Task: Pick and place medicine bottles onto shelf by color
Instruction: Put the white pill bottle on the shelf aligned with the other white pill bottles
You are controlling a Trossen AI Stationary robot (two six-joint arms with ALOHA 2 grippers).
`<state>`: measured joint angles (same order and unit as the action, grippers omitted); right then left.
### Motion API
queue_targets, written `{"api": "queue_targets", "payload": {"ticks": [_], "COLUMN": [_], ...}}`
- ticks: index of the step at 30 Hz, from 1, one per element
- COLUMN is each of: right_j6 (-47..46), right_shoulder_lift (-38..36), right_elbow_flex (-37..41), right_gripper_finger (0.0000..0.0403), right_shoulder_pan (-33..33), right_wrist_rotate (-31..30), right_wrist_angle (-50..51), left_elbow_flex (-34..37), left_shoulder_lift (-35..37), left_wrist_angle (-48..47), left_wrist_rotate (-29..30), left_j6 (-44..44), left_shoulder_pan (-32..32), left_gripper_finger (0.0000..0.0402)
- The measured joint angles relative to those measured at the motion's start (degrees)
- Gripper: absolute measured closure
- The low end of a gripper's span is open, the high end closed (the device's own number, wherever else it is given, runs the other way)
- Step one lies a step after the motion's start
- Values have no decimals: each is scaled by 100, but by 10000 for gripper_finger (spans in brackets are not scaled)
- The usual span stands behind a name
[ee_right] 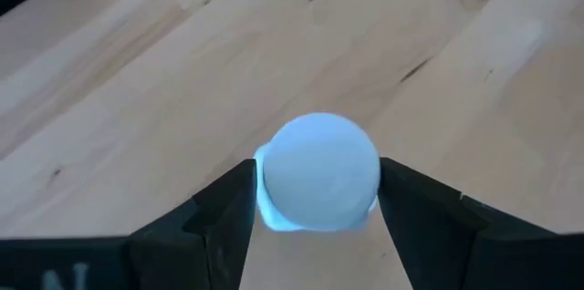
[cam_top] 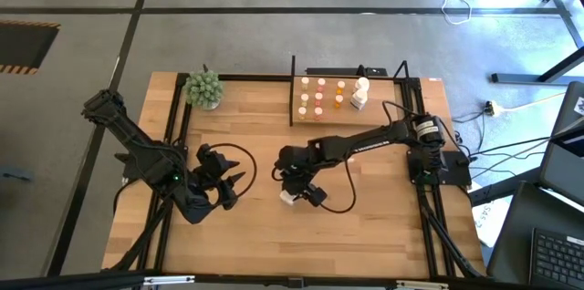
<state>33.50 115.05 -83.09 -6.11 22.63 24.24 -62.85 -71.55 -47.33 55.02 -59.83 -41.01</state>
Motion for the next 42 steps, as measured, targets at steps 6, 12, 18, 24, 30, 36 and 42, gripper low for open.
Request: {"api": "queue_targets", "payload": {"ticks": [6, 12, 18, 24, 30, 36, 42], "right_j6": [0, -19, -217, -479, -476, -470, -472], "right_shoulder_lift": [124, 128, 126, 126, 128, 123, -260], "right_elbow_flex": [0, 0, -2, -25, -431, -920, -1029], "right_gripper_finger": [177, 200, 228, 210, 225, 230, 225], "right_shoulder_pan": [0, -3, -2, -2, 0, 96, 168], "right_wrist_rotate": [0, -85, -180, -207, -235, 319, 271], "right_wrist_angle": [-89, -80, -99, -54, 810, 1685, 2117], "left_elbow_flex": [0, 0, 0, 0, 0, 0, 0], "left_shoulder_lift": [0, 0, 0, 0, 0, 0, 0], "left_wrist_angle": [3, 31, 29, 27, 29, 26, 23], "left_wrist_rotate": [-1, 0, 0, -1, 0, 0, -1], "left_j6": [0, 0, 0, 0, 0, 0, 38], "left_shoulder_pan": [0, 1, 2, 1, 0, 0, 2], "left_gripper_finger": [252, 252, 252, 252, 252, 252, 252]}}
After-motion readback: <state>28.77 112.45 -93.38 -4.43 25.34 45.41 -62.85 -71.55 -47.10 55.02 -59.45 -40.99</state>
